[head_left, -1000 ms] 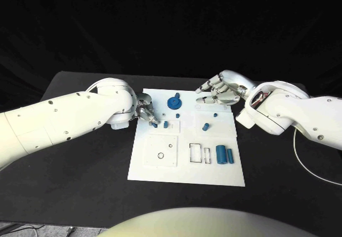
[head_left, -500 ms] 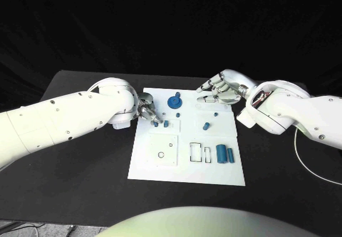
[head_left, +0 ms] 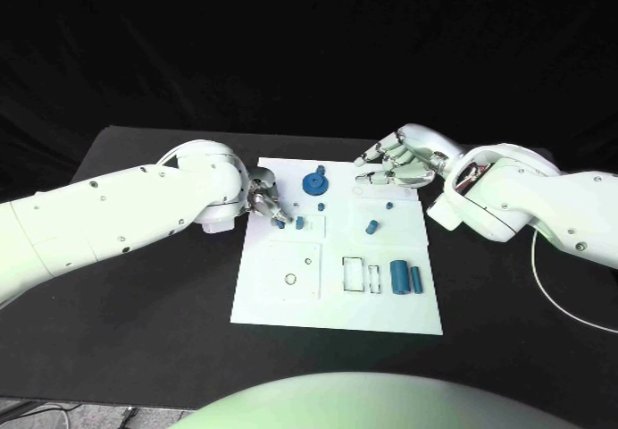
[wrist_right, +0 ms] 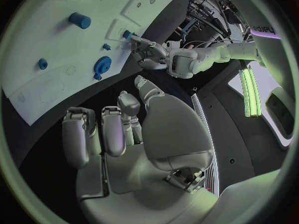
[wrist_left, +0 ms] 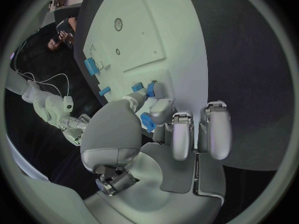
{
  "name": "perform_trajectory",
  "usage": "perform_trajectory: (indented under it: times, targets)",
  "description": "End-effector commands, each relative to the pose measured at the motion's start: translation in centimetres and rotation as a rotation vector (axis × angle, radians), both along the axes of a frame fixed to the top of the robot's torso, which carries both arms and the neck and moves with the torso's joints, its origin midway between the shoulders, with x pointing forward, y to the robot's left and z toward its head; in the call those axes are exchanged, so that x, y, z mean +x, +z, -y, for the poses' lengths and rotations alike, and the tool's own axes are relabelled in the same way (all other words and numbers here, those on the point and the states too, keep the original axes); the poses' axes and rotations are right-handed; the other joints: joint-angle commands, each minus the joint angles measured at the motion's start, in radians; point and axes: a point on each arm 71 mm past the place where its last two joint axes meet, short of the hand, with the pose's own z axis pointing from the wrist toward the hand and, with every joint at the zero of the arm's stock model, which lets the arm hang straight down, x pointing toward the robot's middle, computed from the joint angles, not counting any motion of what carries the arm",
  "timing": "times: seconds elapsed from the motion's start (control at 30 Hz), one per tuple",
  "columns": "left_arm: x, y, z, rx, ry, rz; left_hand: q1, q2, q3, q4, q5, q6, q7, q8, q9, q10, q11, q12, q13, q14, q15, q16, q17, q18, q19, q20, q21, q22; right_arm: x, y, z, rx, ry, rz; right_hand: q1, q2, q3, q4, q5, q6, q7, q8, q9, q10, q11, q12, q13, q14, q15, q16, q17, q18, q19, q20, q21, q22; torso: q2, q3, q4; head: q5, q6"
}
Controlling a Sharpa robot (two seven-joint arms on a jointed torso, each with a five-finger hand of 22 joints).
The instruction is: Assemble the parts on the task board
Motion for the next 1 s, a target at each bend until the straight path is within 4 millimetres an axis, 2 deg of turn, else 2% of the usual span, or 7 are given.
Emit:
perform_trajectory:
  times: [0.03, 0.2, 0.3, 0.43, 0.5, 0.87, 1.0]
  targets:
    - [-0.09, -0.22, -0.05, 0.029, -0.004, -0.014, 0.034, 0.007, 0.008, -0.020, 0.006, 0.004, -0.001, -0.005, -0.002, 0.004, -0.002, -0.003, -0.003, 0.103, -0.009, 0.003, 0.263, -0.011, 0.059, -0.006, 0.006, 0.188, -0.09, -0.02, -0.14, -0.001, 0.015, 0.000, 0.000, 0.007, -0.004, 0.004, 0.007, 0.002, 0.003, -0.001, 0.001, -0.010, 0.001, -0.006, -0.001, 0.054, 0.007, -0.006, 0.033, 0.008, -0.009, 0.000, -0.007, 0.029, -0.001, -0.0004, 0.0004, 0.000, -0.001]
    - [-0.08, -0.24, -0.14, 0.040, -0.003, -0.015, 0.077, 0.010, 0.029, -0.055, 0.029, 0.001, -0.001, -0.012, -0.005, 0.004, -0.003, -0.007, -0.006, 0.103, -0.010, 0.003, 0.263, -0.011, 0.059, -0.007, 0.005, 0.189, -0.09, -0.02, -0.14, -0.001, 0.015, 0.001, 0.000, 0.007, -0.004, 0.004, 0.007, 0.002, 0.003, -0.001, 0.001, -0.010, 0.001, -0.006, -0.001, 0.054, 0.007, -0.006, 0.033, 0.008, -0.009, 0.000, -0.007, 0.029, -0.001, -0.0006, 0.0007, 0.000, -0.002]
    - [-0.08, -0.23, -0.16, 0.044, -0.004, -0.013, 0.103, 0.002, 0.060, -0.082, 0.134, -0.001, 0.004, -0.017, -0.007, 0.005, 0.000, -0.012, -0.009, 0.103, -0.008, 0.003, 0.263, -0.011, 0.060, -0.007, 0.005, 0.190, -0.08, -0.02, -0.15, 0.000, 0.016, 0.001, 0.001, 0.008, -0.004, 0.004, 0.008, 0.002, 0.003, -0.001, 0.001, -0.010, 0.001, -0.007, -0.002, 0.054, 0.007, -0.007, 0.032, 0.008, -0.009, 0.000, -0.007, 0.029, -0.001, -0.0004, 0.0003, 0.001, -0.002]
    - [-0.05, -0.14, -0.10, 0.036, -0.007, 0.001, 0.112, -0.010, 0.085, -0.102, 0.210, 0.004, 0.006, -0.016, -0.005, 0.012, 0.002, -0.011, -0.008, 0.103, -0.005, 0.003, 0.263, -0.013, 0.062, -0.005, 0.011, 0.195, -0.07, -0.02, -0.16, 0.000, 0.016, 0.001, 0.001, 0.008, -0.004, 0.004, 0.008, 0.002, 0.003, -0.001, 0.001, -0.011, 0.001, -0.008, -0.003, 0.054, 0.007, -0.007, 0.032, 0.008, -0.009, 0.000, -0.007, 0.029, 0.000, -0.0001, 0.0001, 0.002, -0.002]
    - [-0.04, -0.10, -0.07, 0.032, -0.008, 0.006, 0.112, -0.014, 0.089, -0.106, 0.223, 0.006, 0.006, -0.015, -0.005, 0.014, 0.002, -0.011, -0.007, 0.103, -0.005, 0.003, 0.263, -0.013, 0.063, -0.004, 0.013, 0.197, -0.07, -0.02, -0.17, 0.000, 0.016, 0.001, 0.001, 0.008, -0.004, 0.004, 0.008, 0.002, 0.003, -0.001, 0.001, -0.011, 0.001, -0.008, -0.003, 0.054, 0.007, -0.007, 0.032, 0.008, -0.009, 0.000, -0.007, 0.029, 0.000, -0.0003, 0.0007, 0.002, -0.002]
    - [-0.01, -0.07, -0.04, 0.037, -0.004, 0.011, 0.112, -0.012, 0.097, -0.108, 0.233, 0.010, 0.006, -0.014, -0.004, 0.018, 0.002, -0.012, -0.009, 0.103, -0.005, 0.003, 0.263, -0.015, 0.066, -0.003, 0.018, 0.200, -0.08, -0.01, -0.22, 0.000, 0.017, 0.002, 0.001, 0.008, -0.004, 0.004, 0.008, 0.002, 0.003, -0.001, 0.001, -0.011, 0.001, -0.008, -0.003, 0.054, 0.007, -0.007, 0.032, 0.008, -0.009, 0.000, -0.007, 0.029, -0.001, 0.0005, -0.0001, 0.003, -0.001]
    - [-0.04, -0.12, 0.07, 0.039, -0.004, 0.001, 0.086, -0.008, 0.092, -0.092, 0.233, 0.016, 0.006, -0.012, -0.003, 0.022, 0.003, -0.012, -0.010, 0.103, -0.003, 0.003, 0.263, -0.015, 0.066, -0.002, 0.018, 0.200, -0.08, -0.01, -0.22, 0.000, 0.017, 0.001, 0.001, 0.008, -0.004, 0.004, 0.008, 0.002, 0.003, -0.001, 0.001, -0.011, 0.001, -0.008, -0.003, 0.054, 0.007, -0.007, 0.032, 0.008, -0.009, 0.000, -0.007, 0.029, 0.000, 0.0004, -0.0001, 0.003, -0.001]
